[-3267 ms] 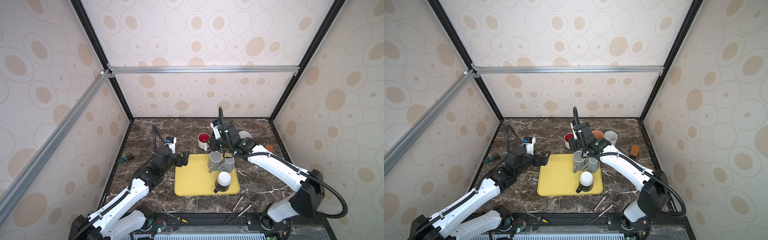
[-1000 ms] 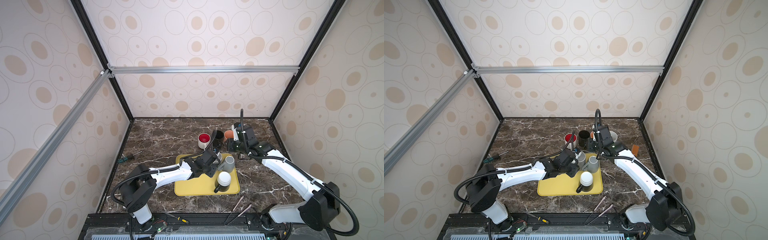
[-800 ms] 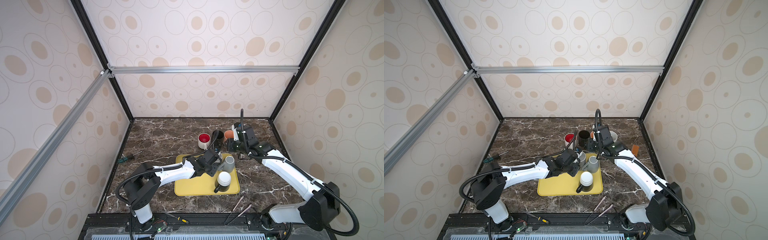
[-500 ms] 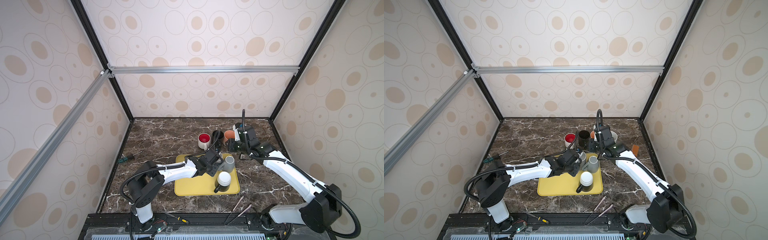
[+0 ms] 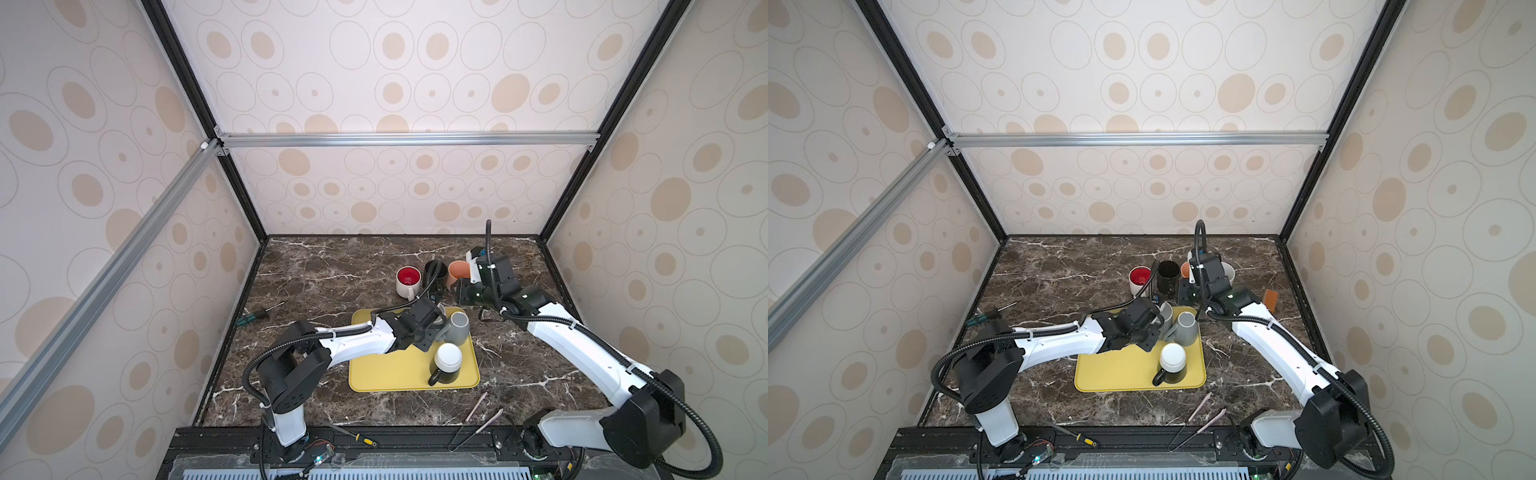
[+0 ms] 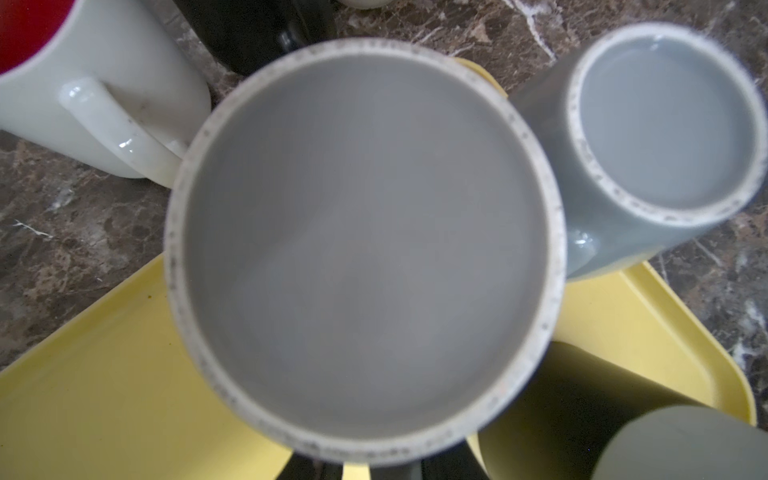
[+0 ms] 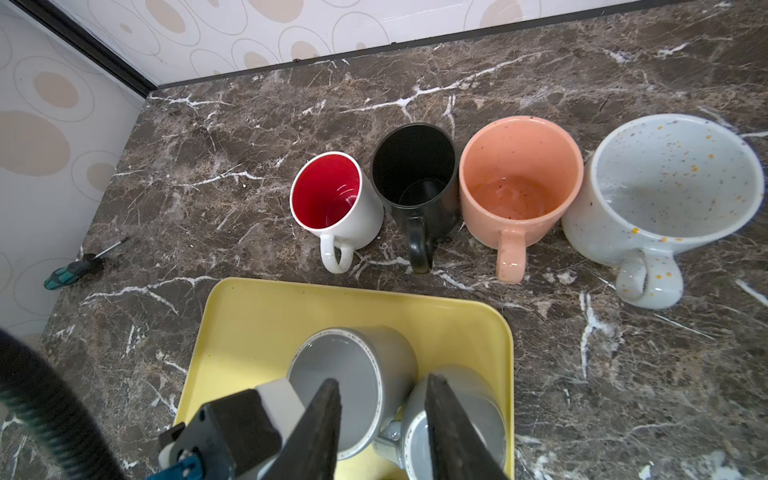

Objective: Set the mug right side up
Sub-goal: 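Lower the left gripper and close it on the grey mug's base, then lift the grey mug and raise it toward the right gripper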

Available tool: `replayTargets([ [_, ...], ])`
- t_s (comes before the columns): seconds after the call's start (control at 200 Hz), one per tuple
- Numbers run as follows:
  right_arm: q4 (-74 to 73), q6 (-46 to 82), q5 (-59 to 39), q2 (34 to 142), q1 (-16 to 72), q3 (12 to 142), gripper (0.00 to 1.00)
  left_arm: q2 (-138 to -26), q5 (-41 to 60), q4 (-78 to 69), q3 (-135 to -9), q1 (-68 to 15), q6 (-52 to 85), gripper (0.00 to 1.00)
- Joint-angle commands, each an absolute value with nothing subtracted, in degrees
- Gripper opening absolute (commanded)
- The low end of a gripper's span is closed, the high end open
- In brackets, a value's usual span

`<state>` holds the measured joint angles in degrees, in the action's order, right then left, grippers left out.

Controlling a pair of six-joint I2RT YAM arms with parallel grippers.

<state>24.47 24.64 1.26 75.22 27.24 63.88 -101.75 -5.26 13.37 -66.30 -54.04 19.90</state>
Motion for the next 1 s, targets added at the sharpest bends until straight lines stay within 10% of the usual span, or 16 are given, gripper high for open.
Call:
replayTargets([
  [0.0,24.26,25.31,1.06,74.09,26.89,62.87,0.37,-102.41,-7.50,15.33,-68.64,-53.79,19.25,0.27],
  [0.395,23.91,26.01,0.00,74.44,26.97,62.48,0.37,-101.56,-10.02,16.33,-68.13,-53.79,18.30,0.00],
  [0.995,22.62,26.19,-2.39,74.27,26.95,63.22,0.37,-88.57,-12.57,14.04,-65.21,-53.55,18.07,0.00],
])
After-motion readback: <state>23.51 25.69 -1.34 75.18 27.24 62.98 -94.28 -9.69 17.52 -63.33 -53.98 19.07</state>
